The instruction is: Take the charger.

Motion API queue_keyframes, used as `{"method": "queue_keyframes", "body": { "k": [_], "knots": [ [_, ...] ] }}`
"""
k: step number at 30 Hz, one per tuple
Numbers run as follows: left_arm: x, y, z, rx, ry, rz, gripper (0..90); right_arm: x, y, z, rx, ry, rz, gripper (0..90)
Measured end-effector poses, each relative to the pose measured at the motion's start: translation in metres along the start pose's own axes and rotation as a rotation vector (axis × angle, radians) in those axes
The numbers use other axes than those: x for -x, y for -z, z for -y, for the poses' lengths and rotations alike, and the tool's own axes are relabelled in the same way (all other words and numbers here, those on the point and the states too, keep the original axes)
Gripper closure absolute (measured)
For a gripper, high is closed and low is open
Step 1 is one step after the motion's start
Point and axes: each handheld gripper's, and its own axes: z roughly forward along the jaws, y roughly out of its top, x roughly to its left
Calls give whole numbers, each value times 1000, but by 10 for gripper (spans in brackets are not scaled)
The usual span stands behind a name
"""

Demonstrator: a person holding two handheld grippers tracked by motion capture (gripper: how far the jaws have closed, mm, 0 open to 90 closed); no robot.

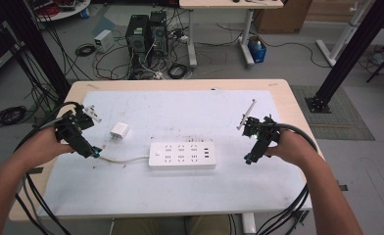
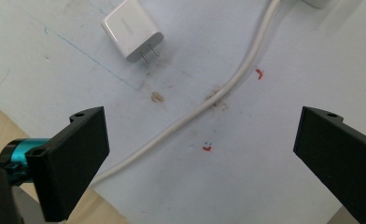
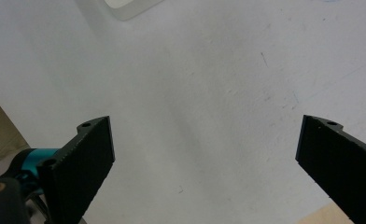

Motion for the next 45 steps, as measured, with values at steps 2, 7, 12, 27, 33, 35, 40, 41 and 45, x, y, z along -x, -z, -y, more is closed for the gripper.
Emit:
{"method": "queue_keyframes", "body": {
  "k": [2,7,12,27,33,35,40,41,45],
  "knots": [
    [-1,-1,-1,-3,5,-2,34,0,0,0,4,-4,0,38],
    [-5,-5,-2,2,43,-17,34,0,-4,4,13,-19,-9,38],
    [-7,-8,-6,12,88,-30,34,3,-6,3,16,-24,-8,38],
    [-24,-28,-27,58,278,-52,34,10,-7,2,22,-40,-4,38],
    [-31,-44,-34,71,402,-50,34,11,-7,2,13,-49,-3,38],
    [-35,-53,-37,67,431,-56,34,11,-8,2,12,-49,-2,38],
    [-41,-76,-43,60,479,-52,34,12,-8,2,11,-50,7,38],
    [-42,-80,-44,53,484,-53,34,12,-8,2,11,-51,7,38],
    [-46,-97,-46,18,496,-67,34,11,-7,2,5,-49,9,37]
  ]
}}
